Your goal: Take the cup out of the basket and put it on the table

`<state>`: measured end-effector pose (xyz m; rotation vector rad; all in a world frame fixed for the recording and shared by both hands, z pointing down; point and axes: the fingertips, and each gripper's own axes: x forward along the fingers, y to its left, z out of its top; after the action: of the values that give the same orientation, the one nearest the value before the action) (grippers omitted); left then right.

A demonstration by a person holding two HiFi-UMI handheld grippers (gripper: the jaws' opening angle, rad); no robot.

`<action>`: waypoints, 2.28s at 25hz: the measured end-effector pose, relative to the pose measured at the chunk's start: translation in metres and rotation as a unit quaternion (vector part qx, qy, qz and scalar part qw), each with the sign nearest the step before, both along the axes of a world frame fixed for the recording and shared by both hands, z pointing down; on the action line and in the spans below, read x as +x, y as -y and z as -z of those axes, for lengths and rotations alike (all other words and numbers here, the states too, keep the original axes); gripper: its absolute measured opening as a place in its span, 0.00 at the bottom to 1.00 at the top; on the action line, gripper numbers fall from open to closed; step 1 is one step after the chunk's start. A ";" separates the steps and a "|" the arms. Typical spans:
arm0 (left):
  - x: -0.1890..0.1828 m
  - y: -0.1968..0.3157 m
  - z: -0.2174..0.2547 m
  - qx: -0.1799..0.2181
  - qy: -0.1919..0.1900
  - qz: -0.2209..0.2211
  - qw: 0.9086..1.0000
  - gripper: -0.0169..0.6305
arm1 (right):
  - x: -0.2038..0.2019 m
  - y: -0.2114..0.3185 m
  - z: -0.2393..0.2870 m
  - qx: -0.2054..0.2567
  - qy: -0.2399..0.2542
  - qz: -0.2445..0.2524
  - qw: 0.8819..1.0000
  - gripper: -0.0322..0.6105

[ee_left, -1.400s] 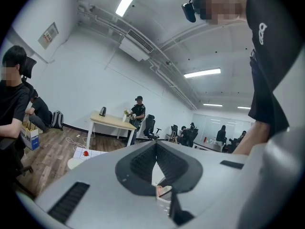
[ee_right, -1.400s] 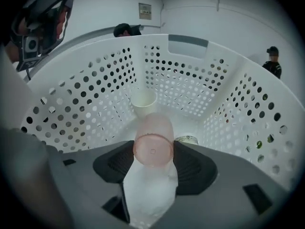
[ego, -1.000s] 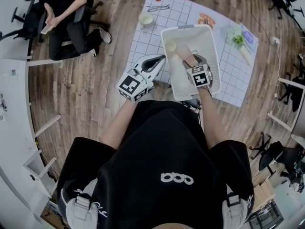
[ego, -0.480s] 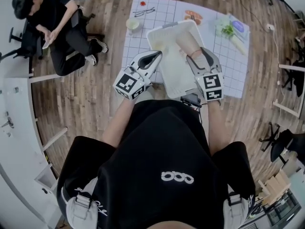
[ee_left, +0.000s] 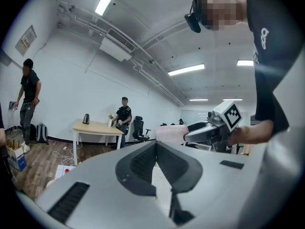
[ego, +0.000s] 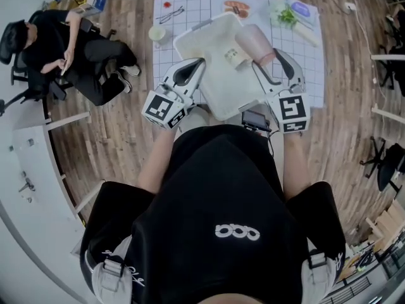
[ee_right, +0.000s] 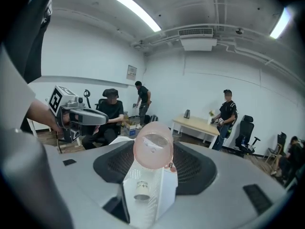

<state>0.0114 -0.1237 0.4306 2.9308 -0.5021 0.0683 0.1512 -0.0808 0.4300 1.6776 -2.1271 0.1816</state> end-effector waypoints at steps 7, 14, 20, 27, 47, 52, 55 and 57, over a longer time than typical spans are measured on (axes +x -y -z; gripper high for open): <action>0.037 -0.021 0.003 0.002 0.003 -0.034 0.999 0.04 | 0.040 -0.027 -0.014 -0.018 0.006 -0.037 0.999 0.46; 0.084 -0.047 0.002 0.000 0.002 -0.070 0.998 0.04 | 0.103 -0.069 -0.033 -0.042 0.007 -0.093 0.995 0.46; 0.116 -0.063 -0.001 0.003 0.004 -0.088 0.996 0.04 | 0.150 -0.103 -0.051 -0.072 0.007 -0.122 0.990 0.46; 0.134 -0.073 -0.012 -0.004 0.009 -0.081 0.997 0.04 | 0.185 -0.112 -0.122 -0.167 -0.010 -0.097 0.981 0.46; 0.120 -0.068 -0.044 -0.022 0.015 0.010 1.000 0.04 | 0.192 -0.057 -0.312 -0.473 -0.061 0.061 0.877 0.46; 0.115 -0.065 -0.049 -0.029 0.012 0.031 0.999 0.04 | 0.222 -0.045 -0.323 -0.494 -0.130 0.049 0.858 0.46; 0.112 -0.058 -0.044 -0.025 0.010 0.042 0.999 0.04 | 0.204 -0.039 -0.326 -0.509 -0.092 0.073 0.853 0.46; 0.113 -0.055 -0.042 -0.021 0.009 0.047 0.999 0.04 | 0.204 -0.038 -0.326 -0.512 -0.091 0.076 0.851 0.46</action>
<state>0.1241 -0.0690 0.4725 2.8646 -0.6315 0.0918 0.3549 -0.0427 0.7564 0.8316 -1.5175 0.8861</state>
